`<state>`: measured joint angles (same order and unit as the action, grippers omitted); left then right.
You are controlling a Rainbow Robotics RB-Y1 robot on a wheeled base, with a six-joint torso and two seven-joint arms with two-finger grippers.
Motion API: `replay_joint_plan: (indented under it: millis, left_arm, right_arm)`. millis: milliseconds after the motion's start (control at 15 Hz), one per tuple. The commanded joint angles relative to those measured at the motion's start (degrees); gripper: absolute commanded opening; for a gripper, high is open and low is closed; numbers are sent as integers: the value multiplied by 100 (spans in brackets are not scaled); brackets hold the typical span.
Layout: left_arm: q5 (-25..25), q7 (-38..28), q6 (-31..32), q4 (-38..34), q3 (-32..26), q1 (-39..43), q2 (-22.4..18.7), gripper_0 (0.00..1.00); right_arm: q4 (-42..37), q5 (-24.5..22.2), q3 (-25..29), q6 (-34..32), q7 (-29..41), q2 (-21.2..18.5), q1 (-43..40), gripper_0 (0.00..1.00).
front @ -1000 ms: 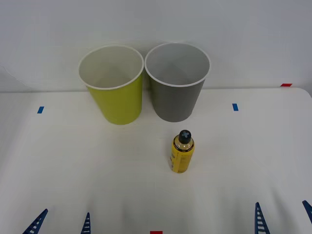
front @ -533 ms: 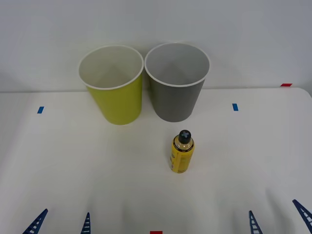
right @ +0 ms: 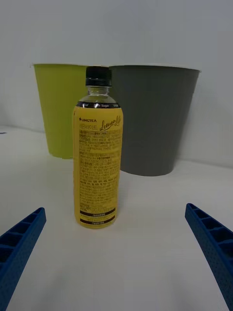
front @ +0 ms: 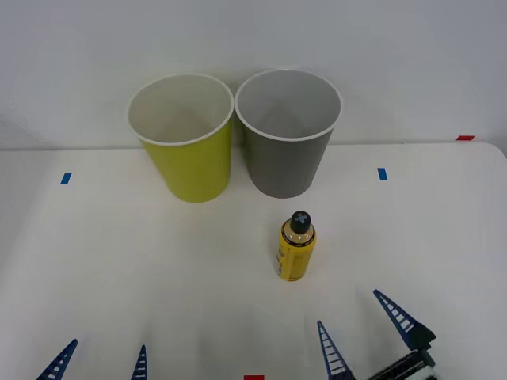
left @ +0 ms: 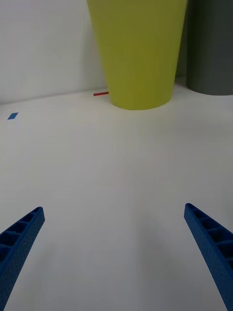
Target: Put cans in the gray bin and PET bottles in the light green bin.
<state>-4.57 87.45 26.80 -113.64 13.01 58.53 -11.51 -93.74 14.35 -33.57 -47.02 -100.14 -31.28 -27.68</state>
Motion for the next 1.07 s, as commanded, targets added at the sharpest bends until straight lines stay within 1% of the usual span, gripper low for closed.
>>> replay_joint_plan:
  millis: [67, 467, 600, 733, 867, 1067]
  left_arm:
    - [0, 0, 0, -1, 0, 0, 0, 100]
    - [0, 0, 0, -1, 0, 0, 0, 100]
    - [0, 0, 0, -1, 0, 0, 0, 100]
    - [0, 0, 0, -1, 0, 0, 0, 100]
    - [0, 0, 0, -1, 0, 0, 0, 100]
    - [0, 0, 0, -1, 0, 0, 0, 100]
  right_arm:
    - [5, -3, 0, 404, -137, 228, 404, 100]
    - [5, 24, 61, 501, -339, 457, 650, 100]
    - [-21, -3, 53, 791, -375, 562, 747, 100]
    - [-12, -11, 35, 1125, -418, 782, 843, 100]
    - [-21, 24, -44, 1239, -427, 949, 958, 100]
    - [-12, 120, -44, 1415, -410, 1019, 1239, 100]
